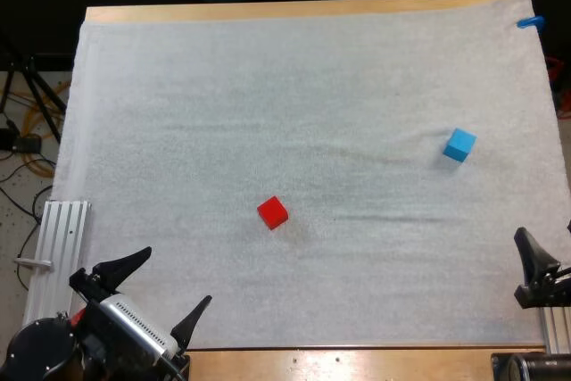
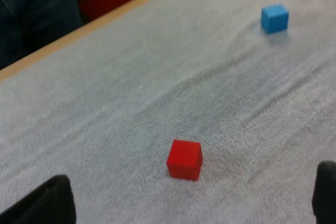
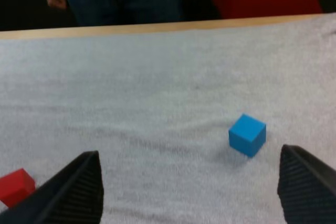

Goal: Stack red cube on blue cube

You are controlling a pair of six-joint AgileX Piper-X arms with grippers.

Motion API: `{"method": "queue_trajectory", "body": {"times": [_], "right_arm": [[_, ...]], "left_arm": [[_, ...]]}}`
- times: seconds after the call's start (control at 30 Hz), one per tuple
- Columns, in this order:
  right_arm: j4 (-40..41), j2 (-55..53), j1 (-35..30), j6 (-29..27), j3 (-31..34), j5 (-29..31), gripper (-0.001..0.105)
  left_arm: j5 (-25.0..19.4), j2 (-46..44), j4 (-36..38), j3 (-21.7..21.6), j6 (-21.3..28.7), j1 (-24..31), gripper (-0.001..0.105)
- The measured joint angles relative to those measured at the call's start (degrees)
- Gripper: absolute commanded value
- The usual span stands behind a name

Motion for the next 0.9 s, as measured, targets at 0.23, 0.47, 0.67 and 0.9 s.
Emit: {"method": "queue_trajectory", "body": {"times": [0.23,0.47,0.67,0.9], "right_arm": [[0.00,6.44,0.00,0.00,-5.46,-2.53,0.067],[-0.91,15.41,2.76,0.00,-9.51,-7.10,0.067],[-1.35,24.31,11.31,-0.66,-13.52,-5.72,0.067],[-3.68,35.43,26.87,-0.81,-18.49,4.13,0.067]], "left_arm": [[-0.52,0.71,0.16,-0.30,0.29,-0.34,0.087],[-0.50,0.71,0.16,-0.30,0.29,-0.34,0.087],[-0.50,0.71,0.16,-0.30,0.29,-0.34,0.087],[-0.50,0.71,0.16,-0.30,0.29,-0.34,0.087]]}}
